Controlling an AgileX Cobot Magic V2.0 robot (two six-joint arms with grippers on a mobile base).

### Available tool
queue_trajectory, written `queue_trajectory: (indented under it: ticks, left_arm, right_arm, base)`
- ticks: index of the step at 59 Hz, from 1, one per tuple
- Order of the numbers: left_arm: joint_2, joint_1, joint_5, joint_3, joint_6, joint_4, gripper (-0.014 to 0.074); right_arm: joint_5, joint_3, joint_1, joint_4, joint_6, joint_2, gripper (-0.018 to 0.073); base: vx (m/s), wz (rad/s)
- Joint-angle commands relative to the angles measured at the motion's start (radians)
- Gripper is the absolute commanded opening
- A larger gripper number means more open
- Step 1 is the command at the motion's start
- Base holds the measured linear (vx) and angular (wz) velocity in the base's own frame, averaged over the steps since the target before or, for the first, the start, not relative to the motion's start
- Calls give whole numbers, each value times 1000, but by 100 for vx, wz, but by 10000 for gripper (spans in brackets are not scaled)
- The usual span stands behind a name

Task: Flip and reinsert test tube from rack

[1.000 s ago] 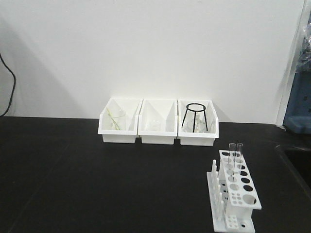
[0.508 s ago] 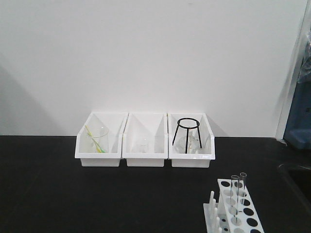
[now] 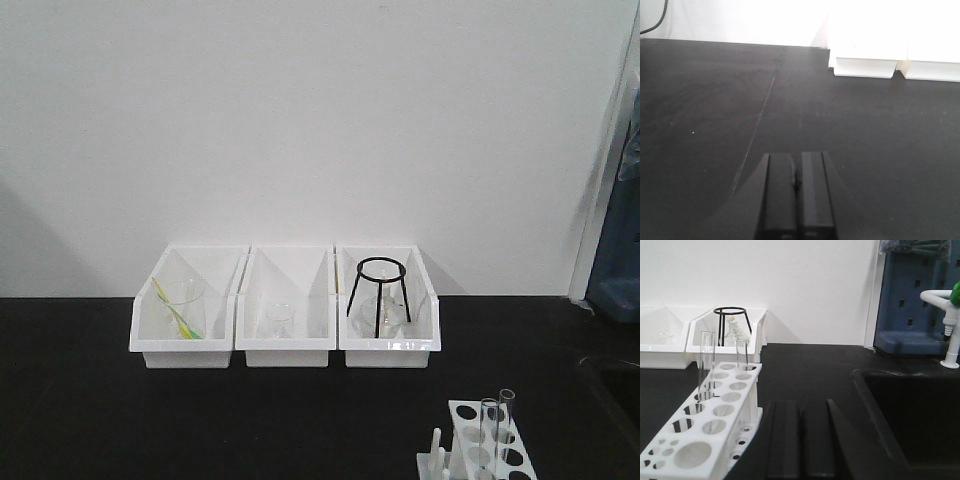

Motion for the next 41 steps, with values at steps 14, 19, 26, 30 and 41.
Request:
queue_trajectory:
  ticks: [14, 19, 26, 30, 41]
  left_arm:
    - [-12, -7, -87, 0, 0, -3, -6]
    - [-12, -7, -87, 0, 0, -3, -6]
    - [-12, -7, -87, 0, 0, -3, -6]
    - [-12, -7, -87, 0, 0, -3, -6]
    - [-12, -7, -87, 0, 0, -3, -6]
  right_arm:
    - [-83, 1, -5, -5, -3, -10, -8]
    - [-83, 1, -5, -5, -3, -10, -8]
    - [-83, 1, -5, -5, -3, -10, -8]
    - [-83, 1, -5, -5, -3, -10, -8]
    - [-83, 1, -5, -5, -3, -10, -8]
  base:
    - [6, -1]
    - [3, -2]
    - [1, -1]
    - [0, 1]
    - [0, 1]
